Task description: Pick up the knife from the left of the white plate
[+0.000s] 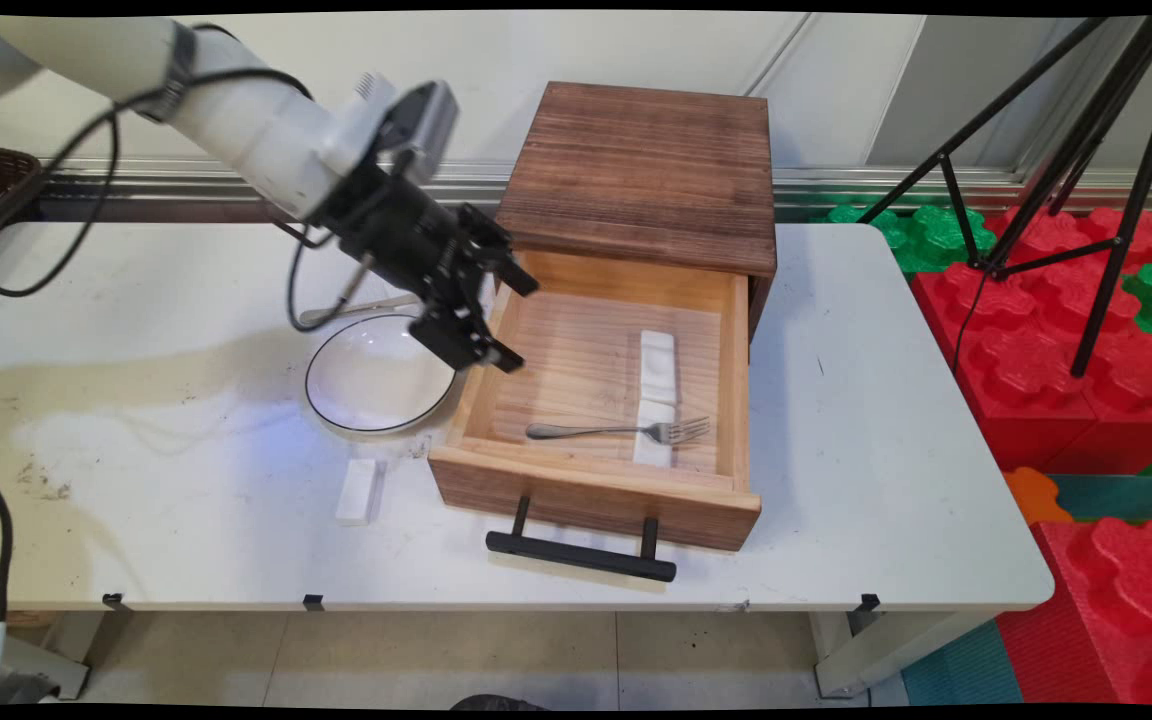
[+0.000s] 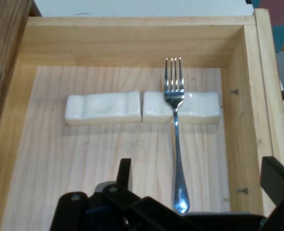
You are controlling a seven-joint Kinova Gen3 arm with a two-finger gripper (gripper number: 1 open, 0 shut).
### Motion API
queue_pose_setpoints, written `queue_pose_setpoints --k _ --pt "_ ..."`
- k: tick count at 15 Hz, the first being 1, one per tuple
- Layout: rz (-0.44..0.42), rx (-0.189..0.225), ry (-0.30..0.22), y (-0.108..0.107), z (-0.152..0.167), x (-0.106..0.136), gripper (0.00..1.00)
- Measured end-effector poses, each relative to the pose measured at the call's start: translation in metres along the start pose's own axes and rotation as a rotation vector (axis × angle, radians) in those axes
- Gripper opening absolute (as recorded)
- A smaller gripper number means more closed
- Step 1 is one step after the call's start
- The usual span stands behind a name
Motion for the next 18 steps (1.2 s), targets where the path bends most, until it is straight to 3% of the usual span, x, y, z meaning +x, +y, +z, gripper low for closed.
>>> queue_pose_setpoints --k 5,9,18 --pt "-0.016 0.017 -0.017 -0.004 -0.035 -0.011 1.00" --pt "-0.046 0.047 -0.061 -0.013 -0.064 -0.028 1.00" --pt "-0.113 0.138 -0.165 -0.045 -0.090 -0.063 1.00"
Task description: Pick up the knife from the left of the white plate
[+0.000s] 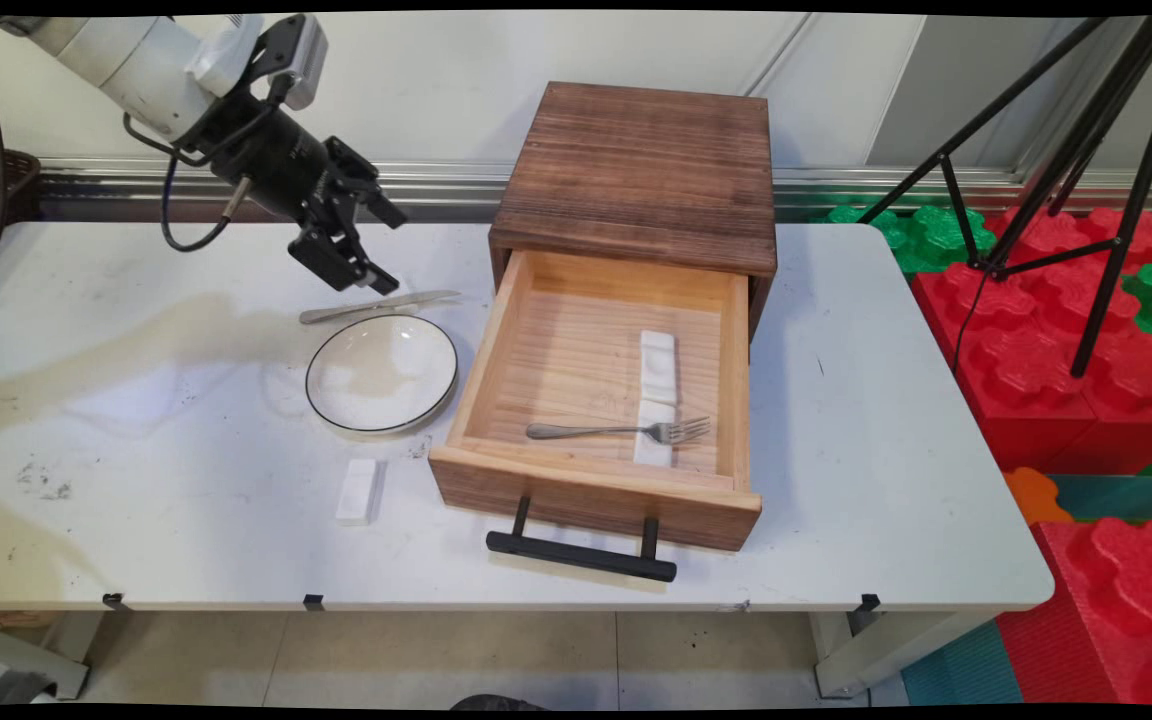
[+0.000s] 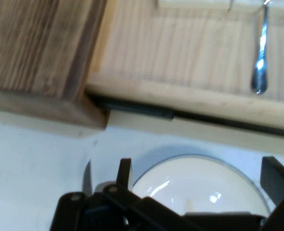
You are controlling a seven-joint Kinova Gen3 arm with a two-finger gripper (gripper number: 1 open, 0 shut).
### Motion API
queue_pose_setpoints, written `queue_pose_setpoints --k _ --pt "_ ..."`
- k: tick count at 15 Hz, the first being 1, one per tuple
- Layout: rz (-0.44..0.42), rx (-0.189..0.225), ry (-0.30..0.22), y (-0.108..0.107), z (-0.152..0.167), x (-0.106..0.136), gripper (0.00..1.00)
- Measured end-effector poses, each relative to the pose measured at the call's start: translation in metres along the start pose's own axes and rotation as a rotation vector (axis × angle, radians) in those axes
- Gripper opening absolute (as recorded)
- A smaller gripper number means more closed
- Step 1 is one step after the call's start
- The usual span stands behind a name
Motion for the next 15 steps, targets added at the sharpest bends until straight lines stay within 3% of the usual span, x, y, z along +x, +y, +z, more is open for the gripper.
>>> queue_pose_setpoints --k 8,15 --pt "-0.078 0.039 -0.111 -0.030 0.010 -0.041 1.00" --pt "-0.132 0.054 -0.168 -0.053 0.023 -0.066 1.00"
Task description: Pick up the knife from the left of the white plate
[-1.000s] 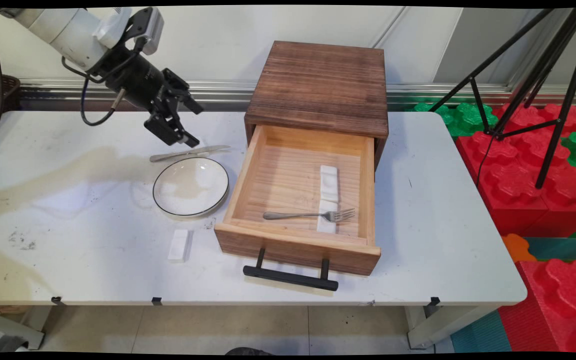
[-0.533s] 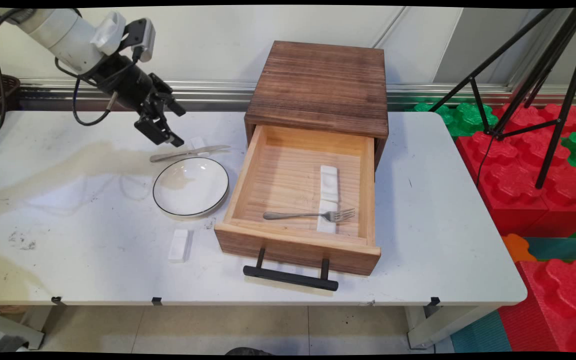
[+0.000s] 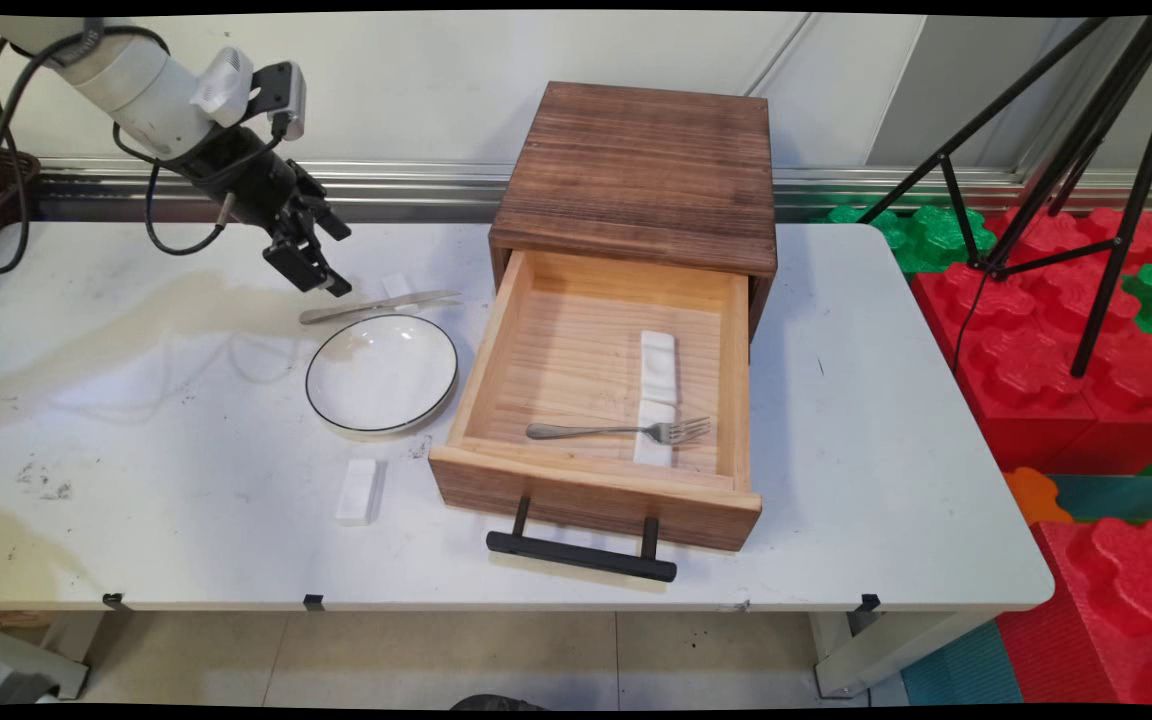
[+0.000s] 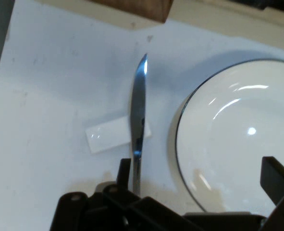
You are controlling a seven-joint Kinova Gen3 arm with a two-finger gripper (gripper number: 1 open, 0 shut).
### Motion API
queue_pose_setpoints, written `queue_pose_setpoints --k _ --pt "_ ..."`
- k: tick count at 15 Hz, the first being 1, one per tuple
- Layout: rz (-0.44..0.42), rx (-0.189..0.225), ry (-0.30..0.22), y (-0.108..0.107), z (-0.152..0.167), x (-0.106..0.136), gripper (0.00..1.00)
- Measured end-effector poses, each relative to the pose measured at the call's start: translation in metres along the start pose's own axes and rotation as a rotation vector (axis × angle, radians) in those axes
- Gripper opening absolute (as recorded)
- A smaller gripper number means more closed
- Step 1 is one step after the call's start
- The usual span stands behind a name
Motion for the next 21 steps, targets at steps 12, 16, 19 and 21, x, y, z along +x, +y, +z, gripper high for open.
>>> queue_pose_setpoints --k 12,16,19,21 --pt "-0.036 0.002 -0.048 -0.050 0.045 -0.029 1.00" --pt "-0.027 0.003 -0.060 -0.063 0.062 -0.032 1.00" --pt "-0.024 0.002 -0.066 -0.069 0.074 -0.032 1.00" --pt "-0.024 -0.001 -0.072 -0.072 0.083 -0.033 1.00"
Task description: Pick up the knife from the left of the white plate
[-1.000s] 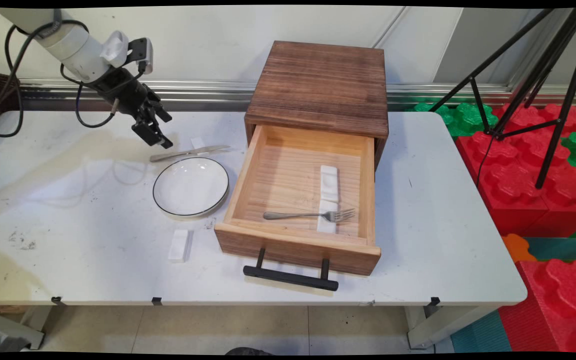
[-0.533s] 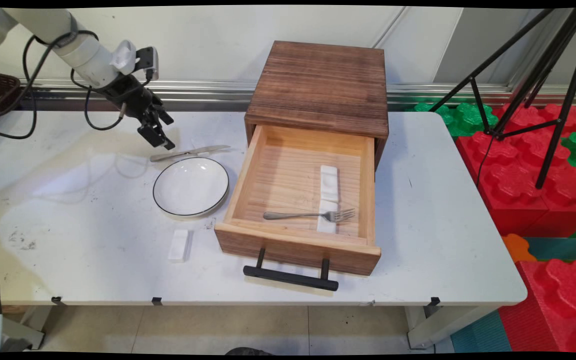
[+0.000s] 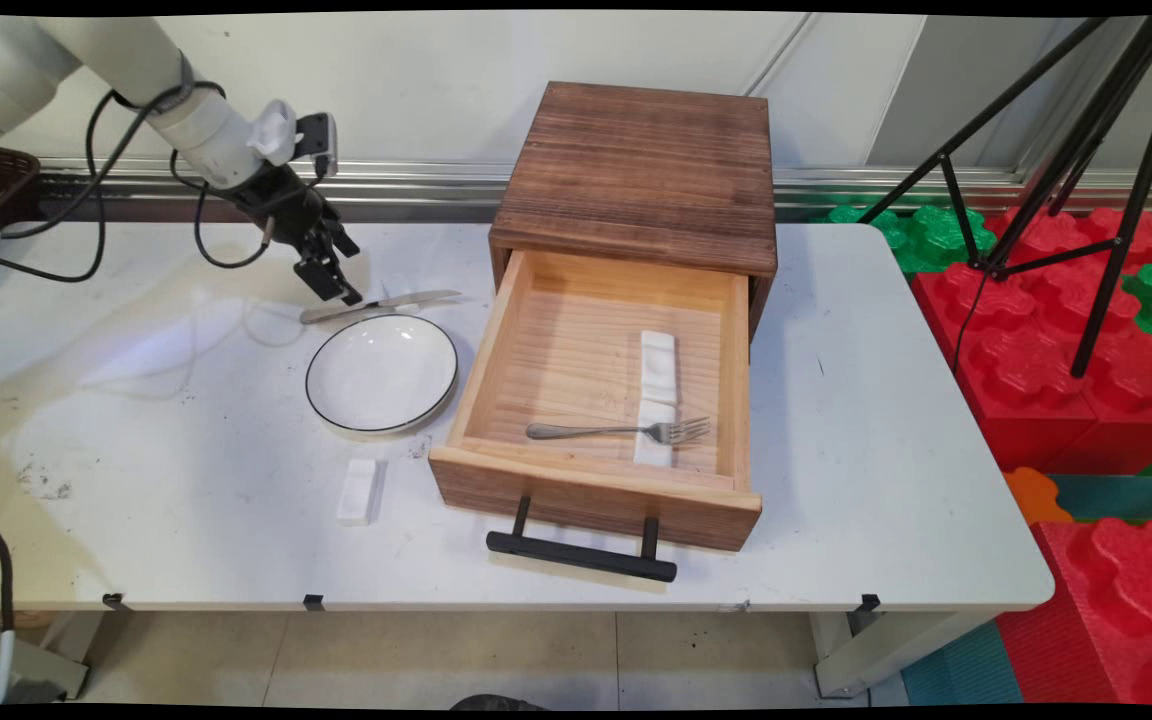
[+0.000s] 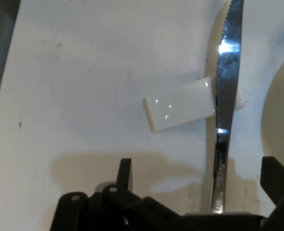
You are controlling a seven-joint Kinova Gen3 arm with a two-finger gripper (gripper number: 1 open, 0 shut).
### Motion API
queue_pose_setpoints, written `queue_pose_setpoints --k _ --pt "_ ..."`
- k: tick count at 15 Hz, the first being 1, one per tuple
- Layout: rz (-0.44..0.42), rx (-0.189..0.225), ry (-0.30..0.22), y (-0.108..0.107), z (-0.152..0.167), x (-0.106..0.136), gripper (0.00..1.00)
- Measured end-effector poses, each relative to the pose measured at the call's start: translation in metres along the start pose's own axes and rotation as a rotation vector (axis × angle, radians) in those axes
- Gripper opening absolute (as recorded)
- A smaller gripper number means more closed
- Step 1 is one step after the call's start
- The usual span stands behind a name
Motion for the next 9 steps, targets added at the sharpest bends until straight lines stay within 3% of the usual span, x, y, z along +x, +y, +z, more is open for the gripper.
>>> queue_pose_setpoints --k 9 --pt "0.009 -0.019 -0.015 0.000 0.028 0.000 1.00"
